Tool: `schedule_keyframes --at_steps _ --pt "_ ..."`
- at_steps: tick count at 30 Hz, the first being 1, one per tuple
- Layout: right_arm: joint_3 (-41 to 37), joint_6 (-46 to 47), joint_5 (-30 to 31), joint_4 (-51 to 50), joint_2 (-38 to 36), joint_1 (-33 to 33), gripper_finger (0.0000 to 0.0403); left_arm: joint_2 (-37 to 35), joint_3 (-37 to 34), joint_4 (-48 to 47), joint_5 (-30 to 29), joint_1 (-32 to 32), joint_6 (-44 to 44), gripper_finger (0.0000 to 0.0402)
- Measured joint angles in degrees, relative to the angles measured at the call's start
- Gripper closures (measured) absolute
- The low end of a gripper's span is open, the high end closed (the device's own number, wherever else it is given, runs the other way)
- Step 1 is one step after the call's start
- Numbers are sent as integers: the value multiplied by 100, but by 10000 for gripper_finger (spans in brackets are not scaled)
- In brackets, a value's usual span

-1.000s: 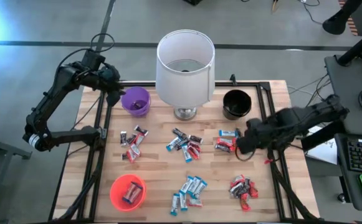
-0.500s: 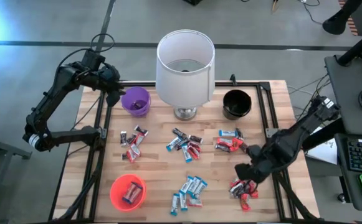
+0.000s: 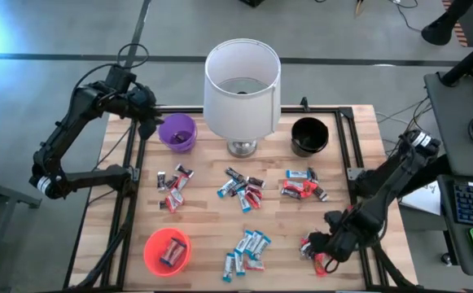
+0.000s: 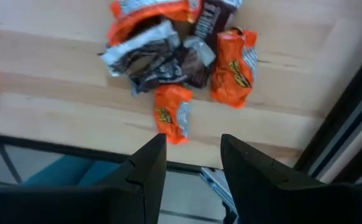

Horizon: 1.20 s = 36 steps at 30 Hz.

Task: Organize candy in baskets
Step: Put the orange chocolate bar into the black bucket

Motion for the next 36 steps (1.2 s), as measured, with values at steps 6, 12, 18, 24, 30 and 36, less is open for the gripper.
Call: schedule_keyframes --at_steps 6,12,18,24,30,36 --pt "-143 90 -69 57 457 57 259 -34 0 0 71 0 -11 267" --pt "-183 -107 -254 185 872 108 259 -61 0 -2 78 0 -13 267" --pt "-237 -163 -575 205 1241 186 259 -93 0 -58 139 -2 -96 267" --pt "-254 -165 -561 288 1395 182 259 -144 0 -52 144 -4 -150 267" --pt "-315 -165 -560 388 1543 182 259 -156 0 -52 140 -4 -181 267" --pt "-523 -137 -604 747 1596 180 269 -156 0 -46 135 -4 -184 267"
